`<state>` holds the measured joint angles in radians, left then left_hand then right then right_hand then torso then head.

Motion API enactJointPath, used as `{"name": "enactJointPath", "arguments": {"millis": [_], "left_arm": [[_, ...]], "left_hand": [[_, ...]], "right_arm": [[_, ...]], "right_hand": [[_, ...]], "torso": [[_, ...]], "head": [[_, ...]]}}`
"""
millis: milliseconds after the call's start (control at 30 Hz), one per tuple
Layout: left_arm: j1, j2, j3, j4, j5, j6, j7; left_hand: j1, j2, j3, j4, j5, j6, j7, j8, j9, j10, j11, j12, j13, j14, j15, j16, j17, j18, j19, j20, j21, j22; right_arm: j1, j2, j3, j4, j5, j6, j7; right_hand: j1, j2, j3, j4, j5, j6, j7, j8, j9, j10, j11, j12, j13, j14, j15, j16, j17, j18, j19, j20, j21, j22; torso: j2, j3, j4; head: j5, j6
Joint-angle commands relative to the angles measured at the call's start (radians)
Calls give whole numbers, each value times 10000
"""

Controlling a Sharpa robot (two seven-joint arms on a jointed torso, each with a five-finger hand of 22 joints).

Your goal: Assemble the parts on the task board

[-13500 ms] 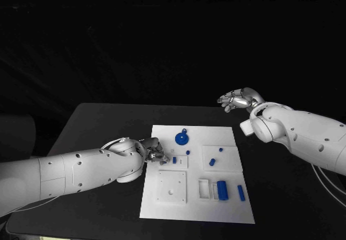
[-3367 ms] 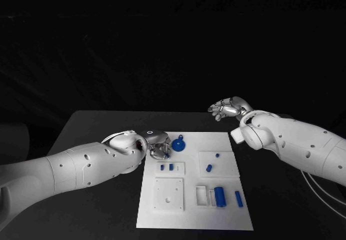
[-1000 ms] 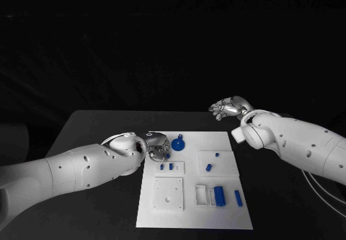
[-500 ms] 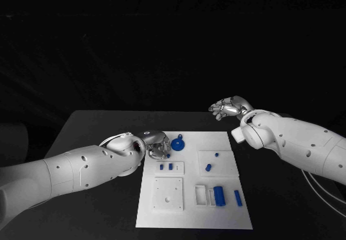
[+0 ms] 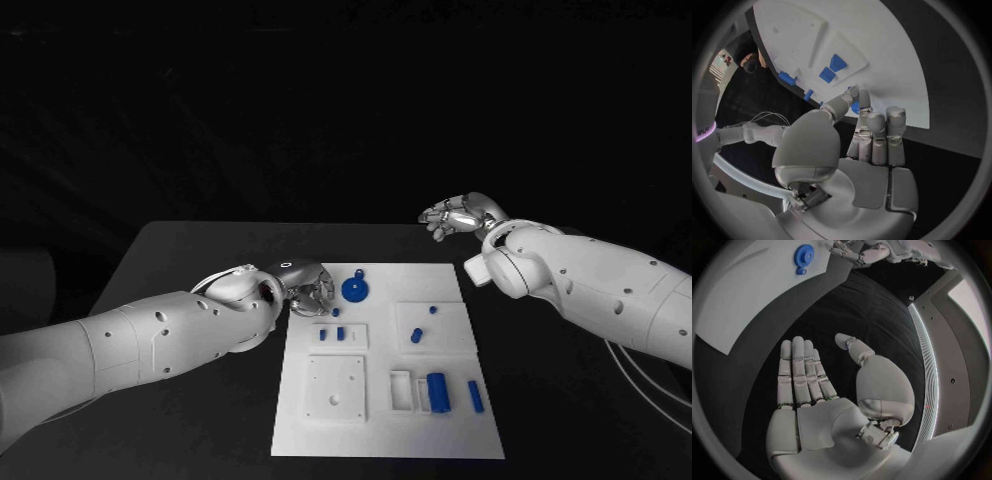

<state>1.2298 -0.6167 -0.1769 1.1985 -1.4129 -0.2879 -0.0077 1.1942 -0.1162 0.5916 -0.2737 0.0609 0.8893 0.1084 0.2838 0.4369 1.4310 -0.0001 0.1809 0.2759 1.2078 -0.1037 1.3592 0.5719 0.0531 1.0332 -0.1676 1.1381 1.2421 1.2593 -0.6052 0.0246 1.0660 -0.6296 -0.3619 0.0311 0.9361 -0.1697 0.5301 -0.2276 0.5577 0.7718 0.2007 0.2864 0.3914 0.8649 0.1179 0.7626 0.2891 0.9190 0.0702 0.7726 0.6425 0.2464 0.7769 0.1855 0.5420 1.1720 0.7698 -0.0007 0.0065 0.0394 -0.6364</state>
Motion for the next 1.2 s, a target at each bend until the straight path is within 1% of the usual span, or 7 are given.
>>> {"name": "enactJointPath", "arguments": {"millis": [33,200,500,767,867,1033,1200], "left_arm": [[-1,-132,15,118,205,-26,164],[2,-451,60,315,902,-2,516],[27,-1036,688,582,3820,-328,1866],[241,-1325,708,769,8913,226,3014],[300,-1368,708,855,9731,405,3120],[342,-1438,704,1059,10752,424,3158],[342,-1451,701,1262,11577,175,3188]], "left_hand": [[54,-29,53,-24,17,-3,41,16,2,-80,41,35,26,-77,-34,33,18,923,-14,-313,-3,16],[72,-32,103,-22,34,222,101,154,55,-244,96,-11,51,-149,19,-8,17,897,-68,-297,-36,19],[-161,43,386,70,264,414,304,297,164,-1381,542,-569,-121,-1404,428,-1283,-534,624,-1106,108,-1023,-355],[-468,155,256,144,13,137,404,372,356,-1986,995,-1101,-357,-1668,1004,-4331,-1796,262,-1818,676,-3020,-1501],[-520,224,199,92,-8,93,420,381,388,-1988,1029,-1115,-407,-1645,1067,-4798,-1885,216,-1862,732,-3265,-1617],[-890,154,-131,81,-65,-4,479,366,417,-2036,1073,-1128,-485,-1784,1231,-5496,-1993,161,-2049,867,-3636,-1758],[-1516,61,-651,96,-52,-392,620,209,380,-2921,1382,-1161,-837,-2650,1823,-6777,-2281,107,-2889,1432,-4508,-2100]], "right_arm": [[0,-69,2,44,-102,208,63],[-3,-221,1,140,-420,613,163],[-26,-819,-73,553,-3133,2100,231],[-292,-1395,-333,1157,-6389,1826,321],[-344,-1532,-623,1382,-7545,1494,327],[-544,-1500,-761,1651,-8838,1269,75],[-647,-1411,-958,1834,-9668,924,-343]], "right_hand": [[63,80,58,-7,35,-69,189,54,-11,-57,17,47,-18,-91,4,53,-11,154,-39,-9,-53,18],[390,196,224,-209,-323,-23,170,92,-12,-34,-5,81,-50,-77,-9,65,-20,154,-15,-29,-49,38],[1087,393,992,-498,-1709,445,2,370,66,279,-19,-760,-563,625,-317,353,7,154,820,-277,189,2],[1473,254,1429,-520,-2561,912,-225,626,154,1707,-201,-3393,-1536,2509,-823,1110,270,154,2820,-1150,1101,81],[1607,166,1569,-461,-2795,1092,-311,695,169,2037,-313,-3712,-1574,2995,-941,1465,535,154,3403,-1451,1438,193],[1753,-133,1799,-371,-3142,1274,-388,742,171,2397,-376,-4136,-1616,3336,-1028,1647,779,154,3800,-1677,1651,281],[1746,-394,1869,-208,-3554,1236,-362,684,127,2504,-330,-4648,-1727,3465,-987,1634,902,154,3936,-1760,1701,319]], "torso": [[0,-6,6],[-3,-11,8],[-21,8,24],[-147,-47,64],[-216,-72,81],[-323,-101,76],[-413,-119,80]], "head": [[-31,6],[-59,36],[-212,128],[-403,173],[-420,178],[-398,138],[-419,87]]}}
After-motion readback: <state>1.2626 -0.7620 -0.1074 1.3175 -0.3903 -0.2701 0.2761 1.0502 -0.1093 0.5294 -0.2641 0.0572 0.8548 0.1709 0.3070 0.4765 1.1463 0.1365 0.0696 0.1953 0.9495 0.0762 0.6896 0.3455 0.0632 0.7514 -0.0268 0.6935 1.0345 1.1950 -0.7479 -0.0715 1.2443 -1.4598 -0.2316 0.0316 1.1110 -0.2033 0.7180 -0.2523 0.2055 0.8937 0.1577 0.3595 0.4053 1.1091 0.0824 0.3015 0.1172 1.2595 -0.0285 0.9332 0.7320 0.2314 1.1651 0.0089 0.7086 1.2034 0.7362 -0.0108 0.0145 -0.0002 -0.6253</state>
